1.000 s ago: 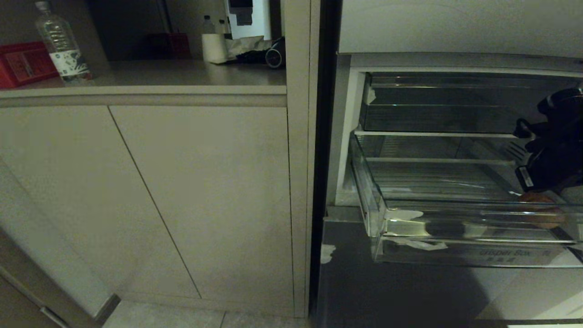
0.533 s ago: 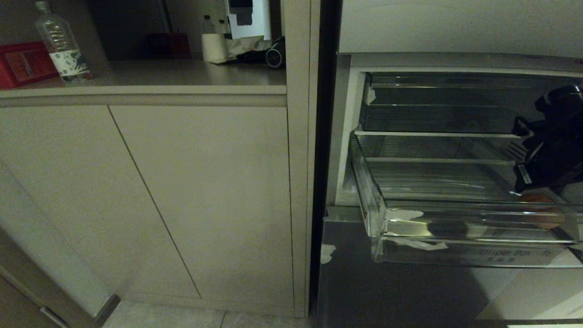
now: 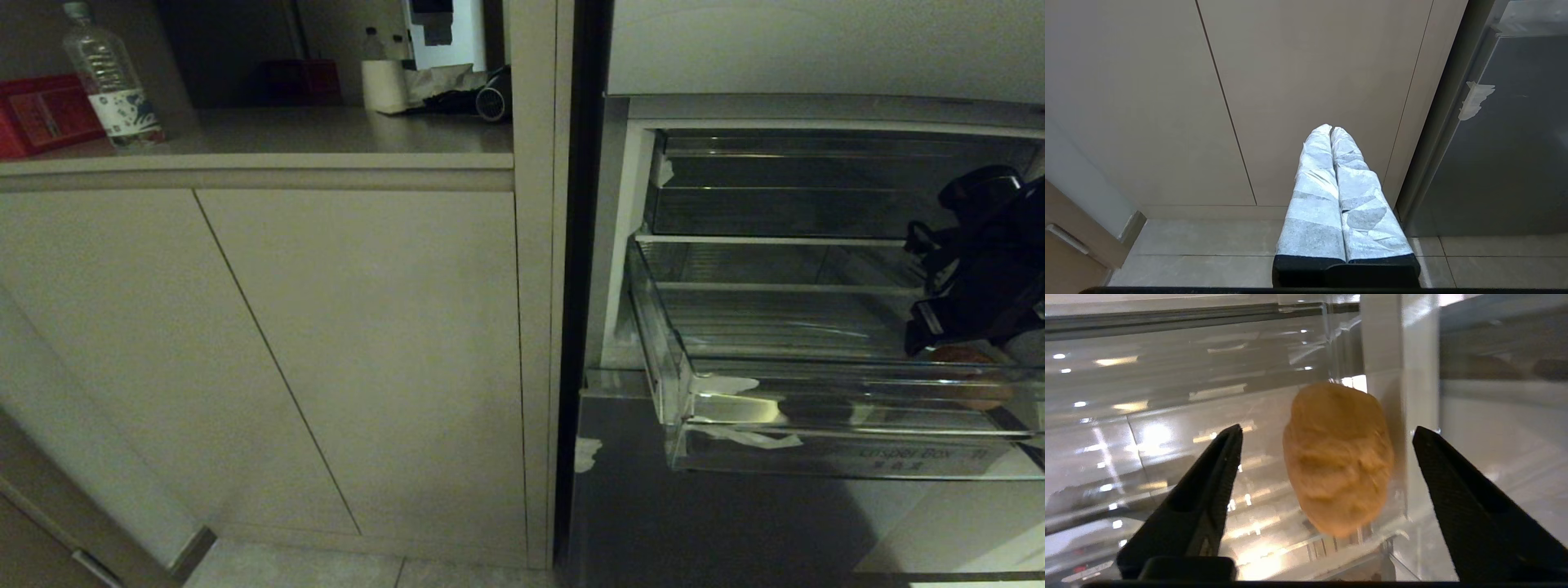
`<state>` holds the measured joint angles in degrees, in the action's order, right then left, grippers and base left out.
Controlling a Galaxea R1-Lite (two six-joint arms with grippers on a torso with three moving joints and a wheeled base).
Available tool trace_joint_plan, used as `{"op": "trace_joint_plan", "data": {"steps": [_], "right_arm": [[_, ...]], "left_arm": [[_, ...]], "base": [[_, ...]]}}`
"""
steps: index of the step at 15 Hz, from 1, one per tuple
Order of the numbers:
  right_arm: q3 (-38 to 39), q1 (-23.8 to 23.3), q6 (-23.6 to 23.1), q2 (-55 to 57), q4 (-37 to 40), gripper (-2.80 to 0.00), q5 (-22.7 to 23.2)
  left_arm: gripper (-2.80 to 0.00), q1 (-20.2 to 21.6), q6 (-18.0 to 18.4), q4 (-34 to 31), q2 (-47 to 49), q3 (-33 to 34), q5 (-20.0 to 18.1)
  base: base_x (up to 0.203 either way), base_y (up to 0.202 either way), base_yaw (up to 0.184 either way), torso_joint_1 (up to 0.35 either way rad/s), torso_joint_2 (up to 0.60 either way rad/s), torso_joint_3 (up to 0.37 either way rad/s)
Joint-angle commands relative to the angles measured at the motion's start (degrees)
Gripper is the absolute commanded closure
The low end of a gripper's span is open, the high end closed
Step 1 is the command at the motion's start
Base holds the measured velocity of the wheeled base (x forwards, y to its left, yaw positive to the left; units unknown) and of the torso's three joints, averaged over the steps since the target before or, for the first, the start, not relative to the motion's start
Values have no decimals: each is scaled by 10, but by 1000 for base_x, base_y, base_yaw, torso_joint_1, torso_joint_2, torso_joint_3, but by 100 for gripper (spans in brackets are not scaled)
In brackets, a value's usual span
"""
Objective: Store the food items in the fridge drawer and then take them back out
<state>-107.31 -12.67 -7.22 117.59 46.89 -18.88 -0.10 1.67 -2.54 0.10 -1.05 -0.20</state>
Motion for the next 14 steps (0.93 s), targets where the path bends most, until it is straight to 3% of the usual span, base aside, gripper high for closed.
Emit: {"op": "trace_joint_plan", "data": {"steps": [1, 14], "right_arm": [[-1, -1, -1, 16, 3, -280, -5], [23, -24, -5, 24, 4, -280, -9]], "left_arm": [[0, 0, 0, 0, 1, 0, 0], [0, 0, 0, 0, 1, 0, 0]], "base": [[0, 0, 0, 0, 0, 0], [0, 0, 0, 0, 0, 0]]}}
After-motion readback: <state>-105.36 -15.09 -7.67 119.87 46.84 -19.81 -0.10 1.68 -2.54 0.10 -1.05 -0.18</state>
